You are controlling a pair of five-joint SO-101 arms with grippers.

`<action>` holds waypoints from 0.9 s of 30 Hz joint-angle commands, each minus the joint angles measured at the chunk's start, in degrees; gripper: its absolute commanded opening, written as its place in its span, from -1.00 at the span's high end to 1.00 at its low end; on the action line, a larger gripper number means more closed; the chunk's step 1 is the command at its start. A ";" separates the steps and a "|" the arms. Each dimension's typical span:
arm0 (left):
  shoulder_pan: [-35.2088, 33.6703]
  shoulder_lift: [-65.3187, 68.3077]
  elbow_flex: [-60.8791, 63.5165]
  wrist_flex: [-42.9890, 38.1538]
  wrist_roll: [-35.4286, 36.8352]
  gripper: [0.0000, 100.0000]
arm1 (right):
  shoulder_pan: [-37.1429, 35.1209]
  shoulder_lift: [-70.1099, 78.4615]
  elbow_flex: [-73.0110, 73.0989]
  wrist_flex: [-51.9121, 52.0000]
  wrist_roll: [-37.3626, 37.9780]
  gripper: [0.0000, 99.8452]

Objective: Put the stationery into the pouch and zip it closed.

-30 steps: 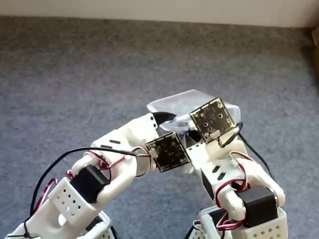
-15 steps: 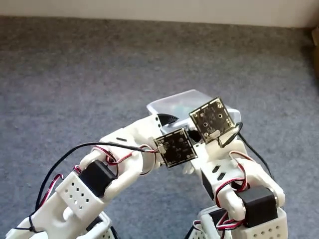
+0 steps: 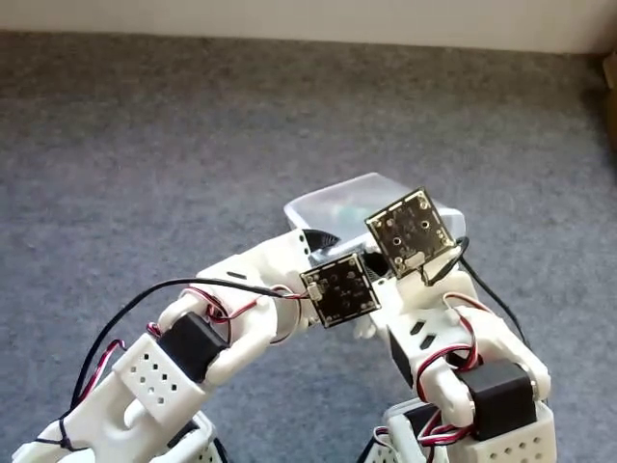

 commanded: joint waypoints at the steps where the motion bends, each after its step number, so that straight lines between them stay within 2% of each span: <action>1: 0.66 -1.01 -1.63 -0.18 -0.35 0.94 | 0.84 -0.48 -0.75 -1.71 -0.18 0.99; 5: 0.75 -1.01 -1.63 0.00 -0.26 0.99 | 2.15 -0.40 -0.84 -2.15 0.00 0.99; 13: -1.01 -8.31 -0.84 0.79 1.76 0.99 | 15.34 3.74 2.15 -12.79 3.60 0.99; 24: -5.85 -18.33 -0.48 9.32 2.99 0.99 | 22.11 7.87 1.98 -14.81 4.31 0.99; 27: -7.78 -22.37 -0.40 11.43 2.99 0.99 | 25.27 7.96 2.33 -18.68 5.54 0.99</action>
